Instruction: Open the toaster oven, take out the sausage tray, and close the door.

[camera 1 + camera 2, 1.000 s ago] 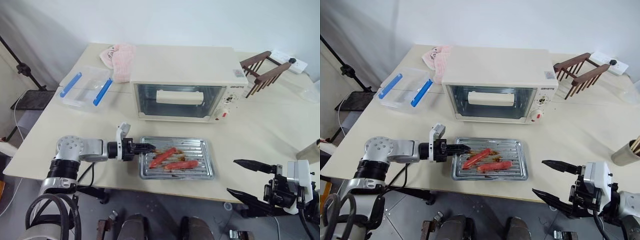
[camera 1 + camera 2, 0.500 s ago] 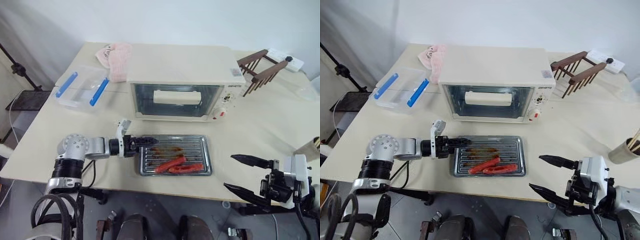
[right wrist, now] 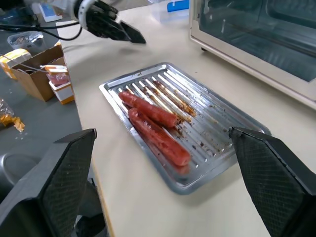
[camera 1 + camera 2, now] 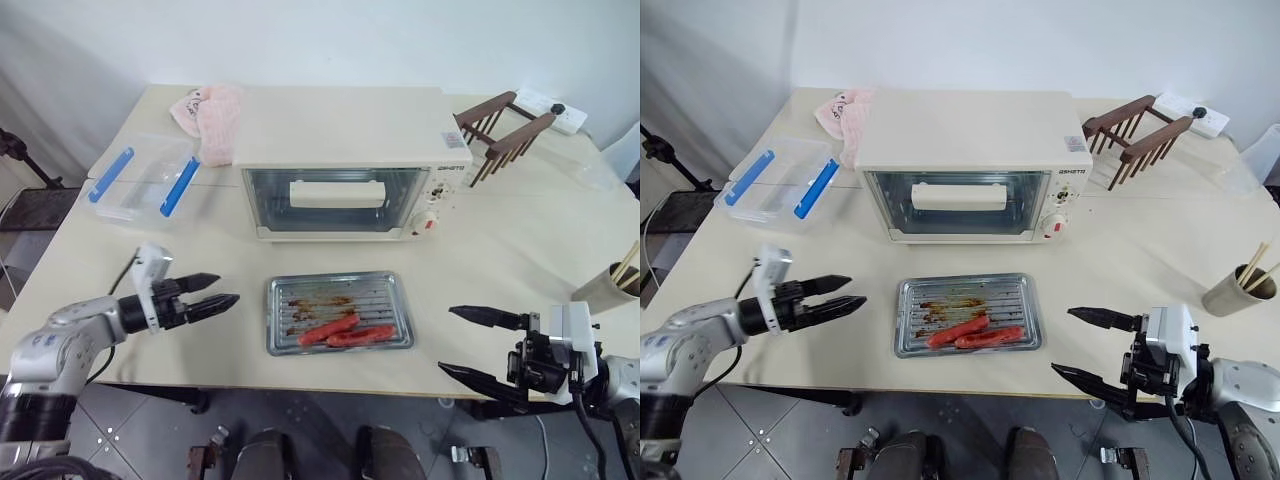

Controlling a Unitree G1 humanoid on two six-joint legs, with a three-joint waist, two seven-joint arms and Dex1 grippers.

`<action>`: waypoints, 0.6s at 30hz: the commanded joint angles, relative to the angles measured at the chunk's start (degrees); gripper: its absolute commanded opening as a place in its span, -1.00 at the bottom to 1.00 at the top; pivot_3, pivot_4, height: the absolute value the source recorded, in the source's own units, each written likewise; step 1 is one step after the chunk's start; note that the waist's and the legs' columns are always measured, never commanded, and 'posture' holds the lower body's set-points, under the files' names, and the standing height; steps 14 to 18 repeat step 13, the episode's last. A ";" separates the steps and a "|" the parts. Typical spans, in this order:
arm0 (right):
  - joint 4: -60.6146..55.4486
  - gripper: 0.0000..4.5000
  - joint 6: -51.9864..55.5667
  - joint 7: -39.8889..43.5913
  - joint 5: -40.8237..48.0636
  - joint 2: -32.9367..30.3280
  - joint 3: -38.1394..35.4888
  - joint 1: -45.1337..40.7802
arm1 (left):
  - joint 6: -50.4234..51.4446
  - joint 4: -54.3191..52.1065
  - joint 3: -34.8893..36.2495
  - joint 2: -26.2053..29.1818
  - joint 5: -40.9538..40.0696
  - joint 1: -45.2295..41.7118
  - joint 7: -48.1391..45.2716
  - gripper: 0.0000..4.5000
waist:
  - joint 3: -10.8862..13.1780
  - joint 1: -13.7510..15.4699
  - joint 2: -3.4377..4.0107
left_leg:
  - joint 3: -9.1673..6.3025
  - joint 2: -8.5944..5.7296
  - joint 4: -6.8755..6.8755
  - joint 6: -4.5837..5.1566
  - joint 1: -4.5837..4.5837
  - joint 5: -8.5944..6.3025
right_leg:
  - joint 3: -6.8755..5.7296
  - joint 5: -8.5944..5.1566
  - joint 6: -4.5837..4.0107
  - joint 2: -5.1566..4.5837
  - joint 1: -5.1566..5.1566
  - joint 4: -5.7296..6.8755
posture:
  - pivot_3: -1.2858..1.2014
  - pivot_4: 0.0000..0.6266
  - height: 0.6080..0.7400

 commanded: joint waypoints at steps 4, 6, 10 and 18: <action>3.30 1.00 -4.03 3.00 -1.26 -0.55 0.02 -2.44 | -28.24 0.39 9.15 0.60 8.25 6.36 -8.87 0.99 | 0.00 0.30 0.00 | 0.17 0.01 0.01 0.07 0.00 -0.07 | 0.01 0.00 0.00 0.00 -0.07 -0.01 | 0.03 -0.52 1.00; 6.68 1.00 -5.48 3.87 -2.24 -0.92 0.68 -6.17 | -32.18 -0.22 10.69 0.15 8.74 7.62 -9.64 0.99 | 0.00 0.24 0.00 | 0.25 0.03 0.04 0.12 0.01 -0.10 | 0.02 0.01 0.01 -0.01 -0.10 0.00 | 0.03 -0.52 1.00; 10.57 1.00 -8.60 5.34 -4.09 -0.65 1.26 -10.05 | -31.62 -1.30 11.64 0.56 7.96 10.21 -10.68 0.99 | 0.01 0.03 0.02 | 0.35 0.05 0.04 0.15 0.05 -0.12 | 0.08 0.02 0.04 -0.01 -0.15 0.05 | 0.03 -0.52 1.00; 12.57 1.00 -9.96 5.51 -5.08 -0.19 1.72 -11.40 | -29.63 -1.84 11.76 1.48 7.20 12.09 -11.93 0.99 | 0.01 0.03 0.02 | 0.47 0.02 0.03 0.14 0.02 -0.13 | 0.01 0.02 0.04 0.01 -0.31 0.21 | 0.03 -0.52 1.00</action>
